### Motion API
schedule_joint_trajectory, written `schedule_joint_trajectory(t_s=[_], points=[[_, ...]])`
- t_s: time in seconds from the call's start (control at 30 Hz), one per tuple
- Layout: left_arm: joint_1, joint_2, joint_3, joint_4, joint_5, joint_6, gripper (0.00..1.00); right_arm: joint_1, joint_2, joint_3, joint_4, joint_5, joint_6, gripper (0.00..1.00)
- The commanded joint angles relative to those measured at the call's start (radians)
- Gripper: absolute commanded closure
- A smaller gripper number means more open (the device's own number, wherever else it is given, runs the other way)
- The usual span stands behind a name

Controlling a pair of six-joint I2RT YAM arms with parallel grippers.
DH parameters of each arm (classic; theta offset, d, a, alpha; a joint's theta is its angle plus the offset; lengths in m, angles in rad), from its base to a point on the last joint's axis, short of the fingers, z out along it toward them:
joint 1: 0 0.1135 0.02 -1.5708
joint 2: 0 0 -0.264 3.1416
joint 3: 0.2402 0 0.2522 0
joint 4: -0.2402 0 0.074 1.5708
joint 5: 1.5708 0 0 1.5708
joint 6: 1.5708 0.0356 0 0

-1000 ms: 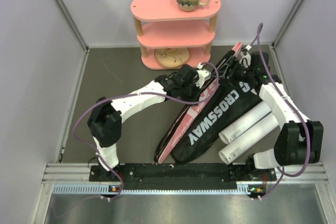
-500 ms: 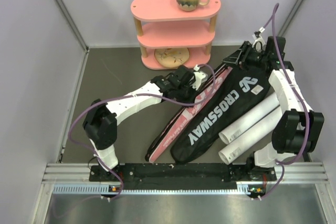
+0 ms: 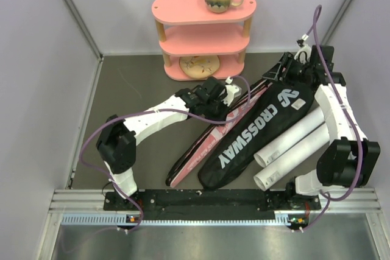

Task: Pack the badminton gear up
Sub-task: Zip the racket bag at the center of the board.

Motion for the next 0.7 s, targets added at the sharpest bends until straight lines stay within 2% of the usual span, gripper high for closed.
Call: schedule_joint_trajectory(t_s=[0.0,0.27,0.33,0.37,0.43,0.67], points=[[0.01,-0.069,0.007,0.007,0.018,0.005,1.0,0.001,-0.062,0.007,-0.056,0.126,-0.047,0.5],[0.009,-0.062,0.013,0.007,0.04,-0.005,1.0,0.008,-0.093,-0.026,-0.11,0.147,-0.026,0.51],[0.009,-0.062,0.012,0.007,0.05,-0.007,1.0,0.01,-0.073,-0.017,-0.108,0.118,-0.043,0.58],[0.009,-0.062,0.01,0.009,0.053,-0.01,1.0,0.011,-0.065,-0.007,-0.107,0.103,-0.053,0.65],[0.01,-0.062,0.008,0.009,0.06,-0.013,1.0,0.014,-0.045,0.006,-0.107,0.083,-0.078,0.68],[0.01,-0.062,-0.005,0.012,0.076,-0.013,1.0,0.017,-0.015,0.013,-0.085,0.065,-0.106,0.62]])
